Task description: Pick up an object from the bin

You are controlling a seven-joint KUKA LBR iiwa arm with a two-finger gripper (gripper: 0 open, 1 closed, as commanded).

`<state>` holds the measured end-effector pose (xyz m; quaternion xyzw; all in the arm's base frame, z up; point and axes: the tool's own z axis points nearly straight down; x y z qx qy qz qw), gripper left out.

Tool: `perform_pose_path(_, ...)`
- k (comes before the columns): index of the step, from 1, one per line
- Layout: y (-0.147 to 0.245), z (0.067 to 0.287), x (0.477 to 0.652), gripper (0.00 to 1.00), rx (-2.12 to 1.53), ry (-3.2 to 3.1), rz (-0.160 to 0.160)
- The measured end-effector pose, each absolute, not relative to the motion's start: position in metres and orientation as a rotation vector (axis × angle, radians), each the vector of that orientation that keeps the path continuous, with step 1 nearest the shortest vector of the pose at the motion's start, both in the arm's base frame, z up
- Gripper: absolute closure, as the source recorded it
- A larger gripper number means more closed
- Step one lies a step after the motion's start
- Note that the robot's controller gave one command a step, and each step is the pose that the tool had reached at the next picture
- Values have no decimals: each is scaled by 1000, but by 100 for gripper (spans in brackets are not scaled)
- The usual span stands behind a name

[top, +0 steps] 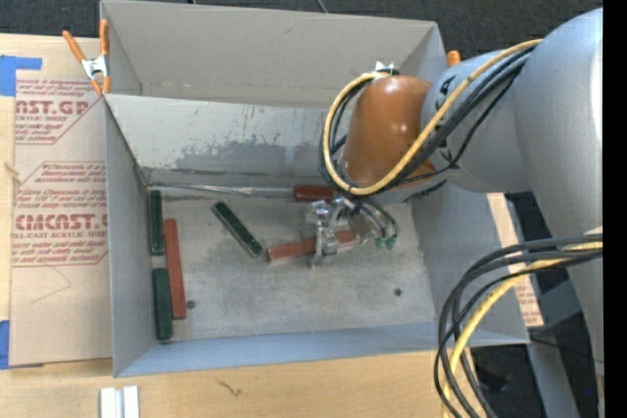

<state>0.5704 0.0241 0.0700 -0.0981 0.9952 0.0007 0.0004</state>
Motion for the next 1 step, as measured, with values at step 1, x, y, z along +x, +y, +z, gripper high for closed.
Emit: perform_pose_path(1,62,232,580,100,-284,3125,1)
